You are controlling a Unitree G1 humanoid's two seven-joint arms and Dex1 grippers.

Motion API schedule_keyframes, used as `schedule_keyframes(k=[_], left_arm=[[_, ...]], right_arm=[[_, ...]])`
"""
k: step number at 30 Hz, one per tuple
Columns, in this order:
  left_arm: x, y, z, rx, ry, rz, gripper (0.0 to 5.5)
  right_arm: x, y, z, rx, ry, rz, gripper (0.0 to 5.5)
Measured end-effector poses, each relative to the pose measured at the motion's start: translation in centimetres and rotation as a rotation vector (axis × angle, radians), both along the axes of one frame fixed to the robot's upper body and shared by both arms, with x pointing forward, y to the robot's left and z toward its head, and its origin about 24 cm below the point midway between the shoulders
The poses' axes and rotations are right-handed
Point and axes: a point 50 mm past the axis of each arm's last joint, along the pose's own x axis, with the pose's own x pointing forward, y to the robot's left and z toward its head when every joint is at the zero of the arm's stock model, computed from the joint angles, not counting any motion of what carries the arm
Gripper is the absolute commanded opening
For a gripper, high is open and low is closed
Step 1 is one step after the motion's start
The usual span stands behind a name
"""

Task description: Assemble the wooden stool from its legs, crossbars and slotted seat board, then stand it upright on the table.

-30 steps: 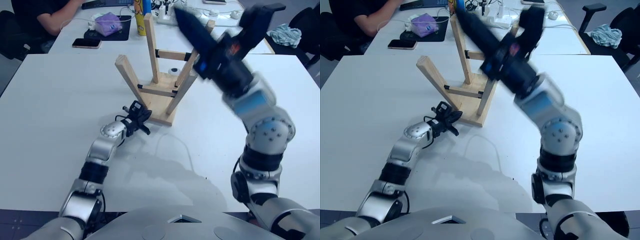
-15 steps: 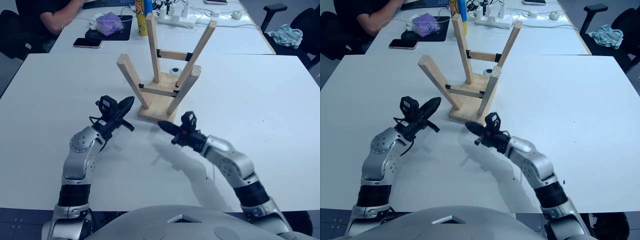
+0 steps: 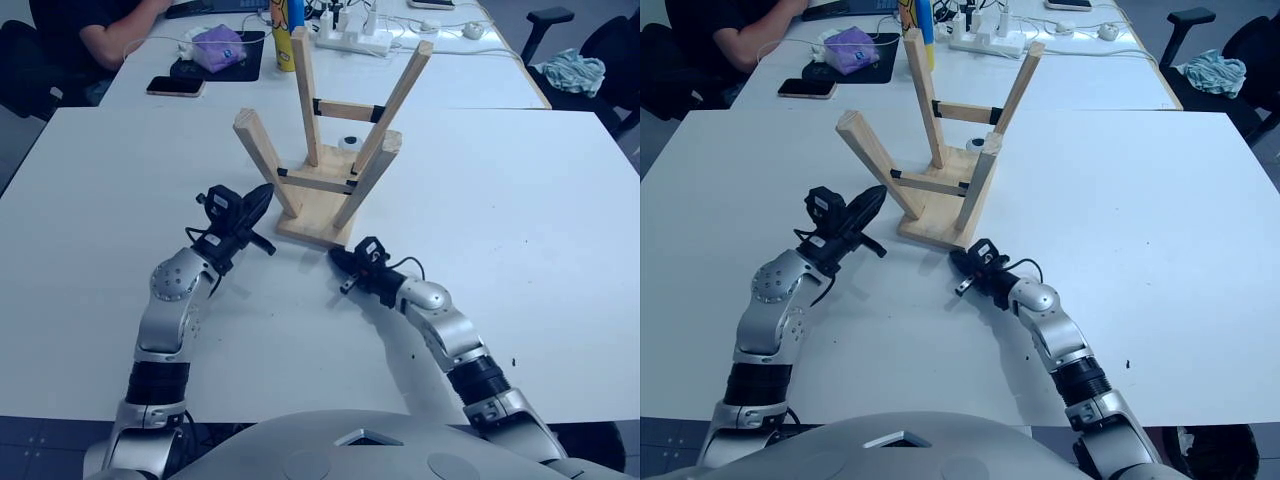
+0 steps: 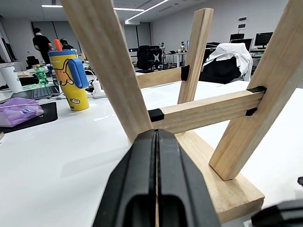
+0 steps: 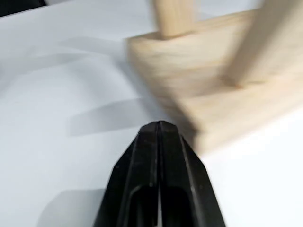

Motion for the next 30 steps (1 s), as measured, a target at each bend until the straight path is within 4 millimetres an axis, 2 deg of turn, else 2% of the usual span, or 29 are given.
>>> schedule_keyframes(k=[10,15,17,23,30], left_arm=[[-0.8,-0.5,-1.1,0.009,0.019,0.008,0.01],[-0.7,-0.5,-0.9,-0.002,-0.003,0.044,0.01],[-0.6,-0.1,-0.6,0.021,-0.040,0.093,0.01],[-0.4,2.5,0.3,0.059,-0.145,0.299,0.01],[-0.3,2.4,0.1,0.058,-0.147,0.322,0.01]], right_arm=[[0.8,-1.2,-0.1,-0.025,-0.040,-0.040,0.00],[0.8,-1.3,-0.1,-0.021,-0.038,-0.037,0.00],[0.8,-1.3,-0.1,-0.022,-0.032,-0.039,0.00],[1.0,-1.6,-0.1,-0.021,-0.018,-0.037,0.00],[1.3,-1.7,-0.2,-0.016,0.003,-0.034,0.00]])
